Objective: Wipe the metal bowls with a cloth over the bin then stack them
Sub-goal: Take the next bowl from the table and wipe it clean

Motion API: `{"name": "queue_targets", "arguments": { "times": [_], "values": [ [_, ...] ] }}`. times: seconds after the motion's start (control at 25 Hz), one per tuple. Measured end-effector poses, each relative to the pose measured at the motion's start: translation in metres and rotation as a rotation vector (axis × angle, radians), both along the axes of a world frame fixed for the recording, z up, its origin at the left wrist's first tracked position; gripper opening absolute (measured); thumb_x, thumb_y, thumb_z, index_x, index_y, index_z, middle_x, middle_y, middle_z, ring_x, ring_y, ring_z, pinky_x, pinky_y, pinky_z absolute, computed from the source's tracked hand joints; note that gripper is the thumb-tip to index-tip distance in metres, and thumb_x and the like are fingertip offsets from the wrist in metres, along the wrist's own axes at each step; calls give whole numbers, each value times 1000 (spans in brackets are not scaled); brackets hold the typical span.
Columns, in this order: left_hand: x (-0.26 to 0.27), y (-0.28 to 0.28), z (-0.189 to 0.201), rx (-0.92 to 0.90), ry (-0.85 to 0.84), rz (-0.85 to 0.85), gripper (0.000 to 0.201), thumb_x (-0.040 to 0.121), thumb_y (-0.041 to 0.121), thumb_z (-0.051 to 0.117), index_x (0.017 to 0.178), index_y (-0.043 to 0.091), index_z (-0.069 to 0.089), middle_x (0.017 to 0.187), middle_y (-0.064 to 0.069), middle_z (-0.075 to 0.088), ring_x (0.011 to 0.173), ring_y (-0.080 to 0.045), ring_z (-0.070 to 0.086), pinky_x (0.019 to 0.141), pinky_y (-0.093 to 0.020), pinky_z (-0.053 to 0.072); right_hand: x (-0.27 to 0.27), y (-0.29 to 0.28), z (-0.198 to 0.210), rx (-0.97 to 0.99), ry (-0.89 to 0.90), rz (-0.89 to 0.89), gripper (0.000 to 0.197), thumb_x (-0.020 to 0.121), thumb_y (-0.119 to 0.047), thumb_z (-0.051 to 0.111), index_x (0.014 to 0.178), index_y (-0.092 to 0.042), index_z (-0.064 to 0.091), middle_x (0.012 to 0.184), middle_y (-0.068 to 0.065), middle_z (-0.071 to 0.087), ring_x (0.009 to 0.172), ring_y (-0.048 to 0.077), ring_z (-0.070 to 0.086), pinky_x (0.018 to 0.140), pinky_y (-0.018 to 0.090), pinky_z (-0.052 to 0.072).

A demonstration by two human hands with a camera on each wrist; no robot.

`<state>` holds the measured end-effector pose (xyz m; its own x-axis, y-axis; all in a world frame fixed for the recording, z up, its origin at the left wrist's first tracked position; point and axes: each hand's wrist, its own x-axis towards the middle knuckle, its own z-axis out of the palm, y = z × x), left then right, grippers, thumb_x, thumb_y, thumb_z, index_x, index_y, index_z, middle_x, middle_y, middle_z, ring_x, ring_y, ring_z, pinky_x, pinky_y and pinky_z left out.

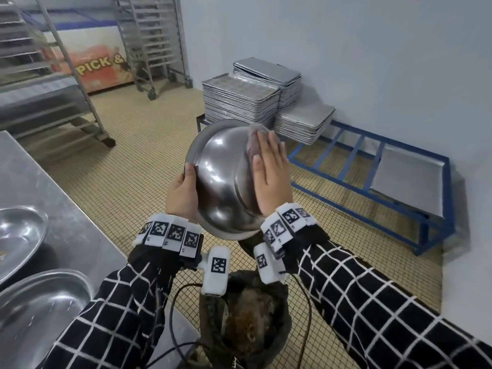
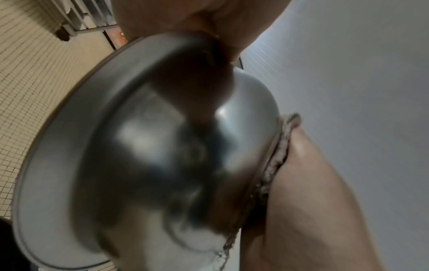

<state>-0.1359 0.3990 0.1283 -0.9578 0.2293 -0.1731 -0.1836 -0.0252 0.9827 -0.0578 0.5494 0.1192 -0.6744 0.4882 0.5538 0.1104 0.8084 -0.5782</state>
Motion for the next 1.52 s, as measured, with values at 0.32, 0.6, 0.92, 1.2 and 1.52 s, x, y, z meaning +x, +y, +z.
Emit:
{"name": "queue_targets", "arguments": {
  "times": [0.32, 0.6, 0.92, 1.2, 1.52],
  "values": [
    [0, -5, -4, 8, -6, 83, 34, 98, 48, 42, 85, 23, 61, 94, 2, 65, 93, -18, 60, 89, -31, 48, 56, -32, -58, -15, -219, 75, 53, 103, -39, 16, 150, -29, -6, 158, -9, -12, 146, 12, -13, 120, 44, 9],
    [8, 1, -7, -34, 76, 35, 32, 98, 44, 46, 75, 26, 60, 80, 6, 62, 77, -9, 57, 74, -24, 47, 9, -22, -8, 54, -18, 97, 51, 100, -36, 22, 150, -25, 14, 160, -2, 10, 147, 13, 0, 121, 36, 4],
    [-3, -17, -14, -60, 47, 8, 32, 94, 48, 51, 84, 21, 67, 83, -1, 67, 92, -27, 65, 88, -41, 52, 56, 11, -50, -486, -210, -162, 32, 102, -34, 32, 94, -13, 54, 74, -10, 55, 71, 10, 58, 60, 14, 42],
    [10, -24, -27, -377, 323, -165, 24, 96, 42, 49, 87, 27, 66, 84, 3, 68, 85, -22, 63, 82, -38, 50, 42, -27, -27, -201, 80, -65, 27, 97, -24, 52, 118, -10, 61, 106, 1, 59, 86, -6, 48, 77, 1, 38],
    [11, -23, -16, -406, 512, -210, 27, 94, 43, 52, 75, 29, 66, 74, 2, 69, 77, -22, 64, 77, -45, 52, 35, -31, -36, 35, -44, 58, 46, 101, -39, 27, 137, -20, 49, 140, -3, 50, 134, 15, 40, 111, 37, 35]
  ]
}}
